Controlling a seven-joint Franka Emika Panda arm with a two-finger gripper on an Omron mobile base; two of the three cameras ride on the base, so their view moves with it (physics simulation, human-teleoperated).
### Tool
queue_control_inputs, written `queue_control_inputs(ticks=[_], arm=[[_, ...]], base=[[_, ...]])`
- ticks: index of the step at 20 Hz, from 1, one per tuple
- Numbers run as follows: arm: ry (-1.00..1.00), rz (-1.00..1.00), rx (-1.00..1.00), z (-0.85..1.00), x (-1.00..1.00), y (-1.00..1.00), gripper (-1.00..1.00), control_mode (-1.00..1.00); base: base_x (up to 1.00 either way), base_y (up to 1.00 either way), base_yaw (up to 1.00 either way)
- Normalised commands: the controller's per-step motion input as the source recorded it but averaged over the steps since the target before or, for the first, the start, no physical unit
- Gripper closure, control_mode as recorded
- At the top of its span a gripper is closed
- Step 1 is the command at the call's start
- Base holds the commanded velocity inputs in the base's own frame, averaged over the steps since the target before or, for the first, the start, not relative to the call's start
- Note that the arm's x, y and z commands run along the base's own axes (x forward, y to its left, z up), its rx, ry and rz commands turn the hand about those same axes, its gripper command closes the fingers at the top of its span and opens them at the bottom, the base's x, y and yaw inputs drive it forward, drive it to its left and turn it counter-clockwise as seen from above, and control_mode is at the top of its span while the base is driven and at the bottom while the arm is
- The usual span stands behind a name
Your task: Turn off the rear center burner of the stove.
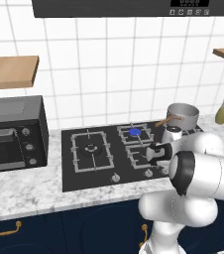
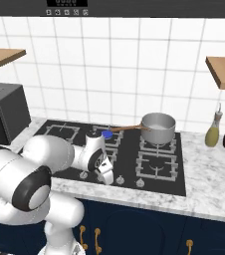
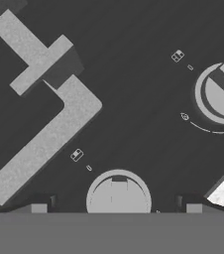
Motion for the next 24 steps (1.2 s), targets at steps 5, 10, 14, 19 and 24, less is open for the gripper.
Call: queue_control_inputs(ticks=[5,10,14,19,24], arm=[[0.00,0.00,0.00,0.00,0.02,-0.01,-1.00,-1.00],[0.00,0.00,0.00,0.00,0.00,0.00,1.00,-1.00],[0.00,0.00,0.00,0.02,0.00,0.00,1.00,-1.00],[0.00,-0.11,0.04,0.12,0.00,0.00,1.00,-1.00],[0.01,-0.39,0.10,0.26,0.03,0.00,1.00,-1.00]], base=[[0.00,0.00,0.00],[0.00,0.00,0.00],[0.00,0.00,0.00],[0.00,0.00,0.00],[0.00,0.00,0.00]])
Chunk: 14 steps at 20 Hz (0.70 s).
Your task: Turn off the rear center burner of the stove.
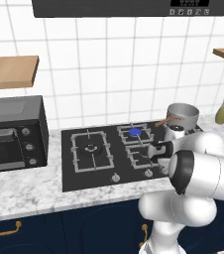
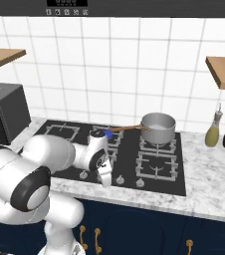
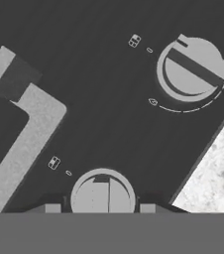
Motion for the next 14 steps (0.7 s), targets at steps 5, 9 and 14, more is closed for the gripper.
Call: queue_control_inputs(ticks=[5,9,14], arm=[[0.09,-0.57,0.12,0.25,0.04,0.00,1.00,-1.00],[0.11,-0.67,0.13,0.21,0.10,0.03,1.00,-1.00],[0.12,-0.74,0.07,0.16,0.20,0.11,1.00,-1.00]], base=[[0.00,0.00,0.00],[0.00,0.00,0.00],[0.00,0.00,0.00]])
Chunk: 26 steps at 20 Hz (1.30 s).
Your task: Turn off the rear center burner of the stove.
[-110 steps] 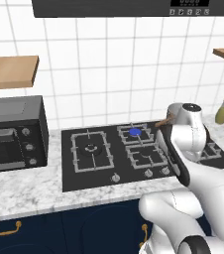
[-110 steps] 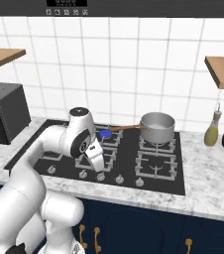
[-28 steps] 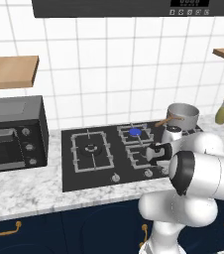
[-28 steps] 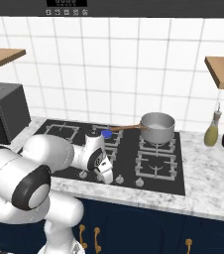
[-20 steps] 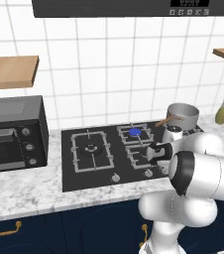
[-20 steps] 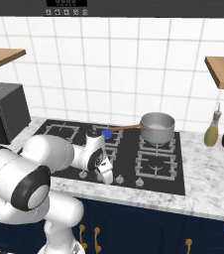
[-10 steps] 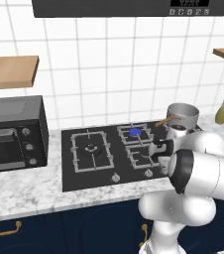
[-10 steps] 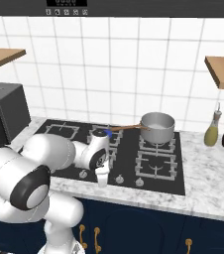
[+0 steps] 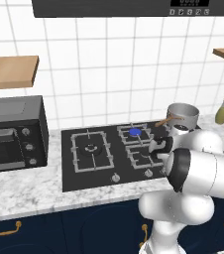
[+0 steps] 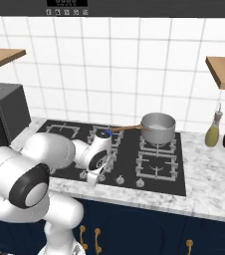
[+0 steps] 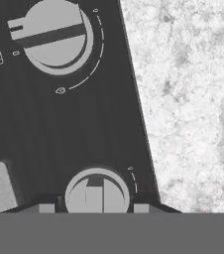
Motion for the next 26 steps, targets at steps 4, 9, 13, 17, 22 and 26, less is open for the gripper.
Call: queue_control_inputs(ticks=[4,9,13,17,22,26], arm=[[0.12,-0.78,0.06,0.11,0.26,0.19,1.00,-1.00],[0.08,-0.82,0.06,0.04,0.13,0.22,1.00,-1.00],[0.02,-0.87,0.05,0.00,0.04,0.24,1.00,-1.00],[0.00,-0.89,0.07,0.00,0.00,0.23,1.00,-1.00],[0.00,-0.90,0.12,0.00,0.00,0.15,1.00,-1.00],[-0.01,-0.95,0.14,0.00,0.00,0.11,1.00,-1.00]], base=[[0.00,0.00,0.00],[0.00,0.00,0.00],[0.00,0.00,0.00],[0.00,0.00,0.00],[0.00,0.00,0.00],[0.00,0.00,0.00]])
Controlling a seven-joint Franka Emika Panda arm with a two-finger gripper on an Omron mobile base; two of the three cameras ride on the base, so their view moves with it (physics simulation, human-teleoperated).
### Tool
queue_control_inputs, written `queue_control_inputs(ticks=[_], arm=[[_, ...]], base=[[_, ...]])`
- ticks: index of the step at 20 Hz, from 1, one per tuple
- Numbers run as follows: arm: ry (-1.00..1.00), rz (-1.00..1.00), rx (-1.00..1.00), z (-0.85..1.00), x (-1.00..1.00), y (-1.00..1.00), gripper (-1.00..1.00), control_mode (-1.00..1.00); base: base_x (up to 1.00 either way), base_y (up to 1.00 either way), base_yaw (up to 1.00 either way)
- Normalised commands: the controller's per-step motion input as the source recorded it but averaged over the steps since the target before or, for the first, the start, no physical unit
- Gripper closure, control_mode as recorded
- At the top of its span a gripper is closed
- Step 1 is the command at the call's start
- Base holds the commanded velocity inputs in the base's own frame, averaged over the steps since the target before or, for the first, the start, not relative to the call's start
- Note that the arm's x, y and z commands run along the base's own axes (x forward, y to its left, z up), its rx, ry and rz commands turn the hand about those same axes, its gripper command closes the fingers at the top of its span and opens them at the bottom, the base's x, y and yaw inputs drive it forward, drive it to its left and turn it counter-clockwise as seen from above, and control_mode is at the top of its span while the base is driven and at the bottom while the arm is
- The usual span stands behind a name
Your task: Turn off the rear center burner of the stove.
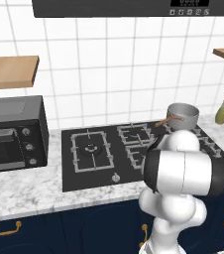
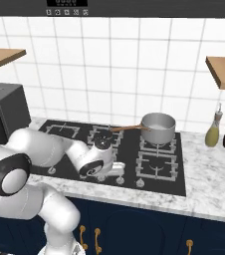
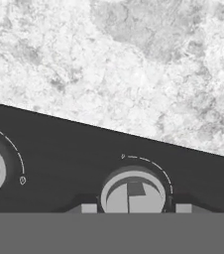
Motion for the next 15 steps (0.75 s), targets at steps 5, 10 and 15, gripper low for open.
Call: queue_control_inputs(ticks=[5,10,15], arm=[[-0.04,-0.96,0.14,0.00,0.00,0.11,1.00,-1.00],[0.08,-0.68,0.08,-0.05,0.01,0.18,1.00,-1.00],[0.00,0.00,0.01,0.00,0.00,0.00,1.00,-1.00]], base=[[0.00,0.00,0.00],[0.00,0.00,0.00],[0.00,0.00,0.00]])
